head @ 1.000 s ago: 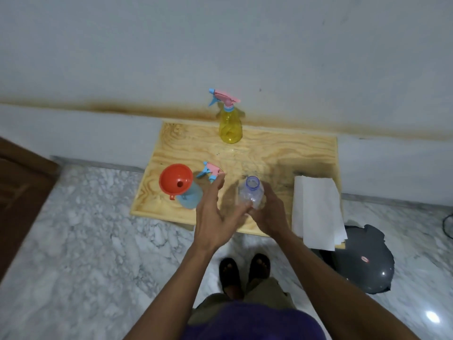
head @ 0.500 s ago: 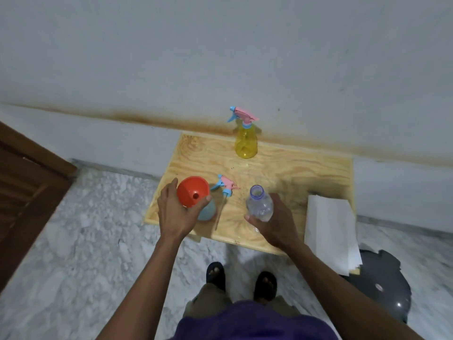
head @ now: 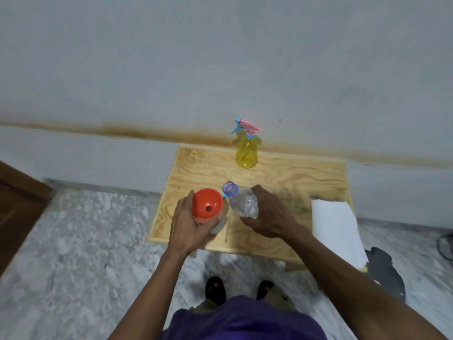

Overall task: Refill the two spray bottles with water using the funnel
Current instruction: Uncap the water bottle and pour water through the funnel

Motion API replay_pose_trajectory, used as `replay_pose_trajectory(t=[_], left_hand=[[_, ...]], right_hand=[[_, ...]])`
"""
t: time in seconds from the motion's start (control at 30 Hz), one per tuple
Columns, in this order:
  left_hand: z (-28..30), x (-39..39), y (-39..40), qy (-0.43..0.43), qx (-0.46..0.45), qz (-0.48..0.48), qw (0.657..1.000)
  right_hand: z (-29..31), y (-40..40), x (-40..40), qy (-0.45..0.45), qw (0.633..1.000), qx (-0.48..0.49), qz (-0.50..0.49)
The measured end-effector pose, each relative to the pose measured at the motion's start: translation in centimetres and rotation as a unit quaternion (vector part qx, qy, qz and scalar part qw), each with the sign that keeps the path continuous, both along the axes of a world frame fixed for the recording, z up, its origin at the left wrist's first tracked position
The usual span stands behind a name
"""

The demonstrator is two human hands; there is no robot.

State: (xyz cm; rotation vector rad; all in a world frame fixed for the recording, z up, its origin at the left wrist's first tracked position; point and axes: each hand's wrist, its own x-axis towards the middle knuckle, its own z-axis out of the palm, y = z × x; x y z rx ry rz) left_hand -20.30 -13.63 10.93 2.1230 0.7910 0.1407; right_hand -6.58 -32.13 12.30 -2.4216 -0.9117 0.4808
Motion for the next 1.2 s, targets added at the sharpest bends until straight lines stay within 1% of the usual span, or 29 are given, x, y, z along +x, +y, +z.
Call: replay_pose_trajectory(t=[0.1, 0.3, 0.43, 0.77, 1.2], left_hand=[[0.0, -0.3, 0.7, -0.009, -0.011, -0.014, 1.0], [0.2, -0.4, 1.6, -0.03, -0.051, -0.022, 0.998], [0.2, -0.3, 1.9, -0.027, -0.053, -0.037, 0.998], [0.8, 0.4, 2.8, -0.008, -0.028, -0.094, 0.995], [0.7, 0.2, 2.9, -0.011, -0.031, -0.101, 0.994]], right_hand=[[1.1, 0.6, 0.0, -0.014, 0.999, -0.045, 0.012], [2.5, 1.6, -0.1, -0.091, 0.98, -0.177, 0.025], [3.0, 2.1, -0.4, -0.115, 0.967, -0.226, 0.035], [3.8, 2.6, -0.5, -0.155, 0.947, -0.275, 0.051], [4.1, 2.9, -0.7, -0.19, 0.931, -0.306, 0.067]])
